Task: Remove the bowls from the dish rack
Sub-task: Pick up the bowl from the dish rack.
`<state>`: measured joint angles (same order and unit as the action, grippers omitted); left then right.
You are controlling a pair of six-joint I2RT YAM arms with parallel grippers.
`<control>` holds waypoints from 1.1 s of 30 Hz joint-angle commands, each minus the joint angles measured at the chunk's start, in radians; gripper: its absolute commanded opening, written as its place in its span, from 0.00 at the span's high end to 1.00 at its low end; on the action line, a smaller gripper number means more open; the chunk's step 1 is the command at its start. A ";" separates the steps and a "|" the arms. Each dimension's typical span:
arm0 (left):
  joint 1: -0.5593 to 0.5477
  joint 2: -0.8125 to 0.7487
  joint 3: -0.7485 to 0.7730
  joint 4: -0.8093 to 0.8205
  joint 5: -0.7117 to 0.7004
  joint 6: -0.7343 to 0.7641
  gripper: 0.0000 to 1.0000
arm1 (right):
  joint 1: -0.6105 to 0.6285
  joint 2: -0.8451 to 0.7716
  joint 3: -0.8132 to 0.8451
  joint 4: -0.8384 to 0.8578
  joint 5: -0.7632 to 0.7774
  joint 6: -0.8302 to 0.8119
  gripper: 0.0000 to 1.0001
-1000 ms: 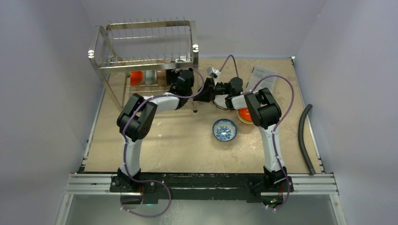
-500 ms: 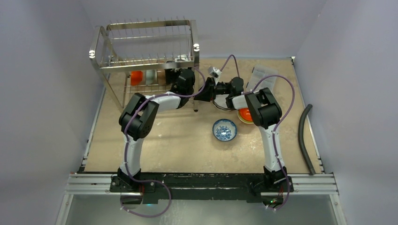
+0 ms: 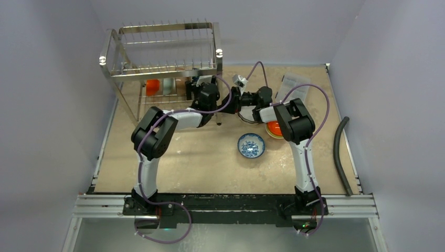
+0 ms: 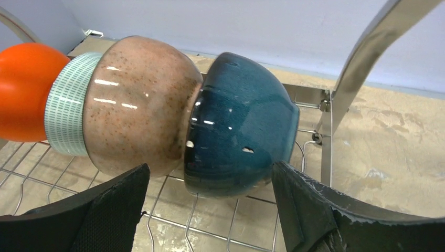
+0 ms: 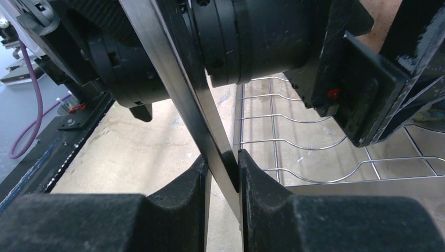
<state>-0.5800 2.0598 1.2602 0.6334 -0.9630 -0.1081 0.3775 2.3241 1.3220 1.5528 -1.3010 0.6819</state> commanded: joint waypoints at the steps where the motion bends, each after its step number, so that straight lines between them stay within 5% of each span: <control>1: -0.023 -0.046 -0.013 0.012 -0.001 0.021 0.14 | 0.057 -0.040 -0.004 0.512 -0.050 0.077 1.00; 13: -0.014 0.036 0.066 -0.038 0.028 -0.030 0.04 | 0.058 -0.046 -0.009 0.512 -0.053 0.080 1.00; 33: -0.012 0.140 0.148 -0.097 0.025 -0.064 0.07 | 0.072 -0.037 -0.005 0.513 -0.056 0.088 1.00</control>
<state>-0.5587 2.1361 1.3544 0.6640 -0.9283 -0.1558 0.3748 2.3241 1.3197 1.5558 -1.3010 0.6884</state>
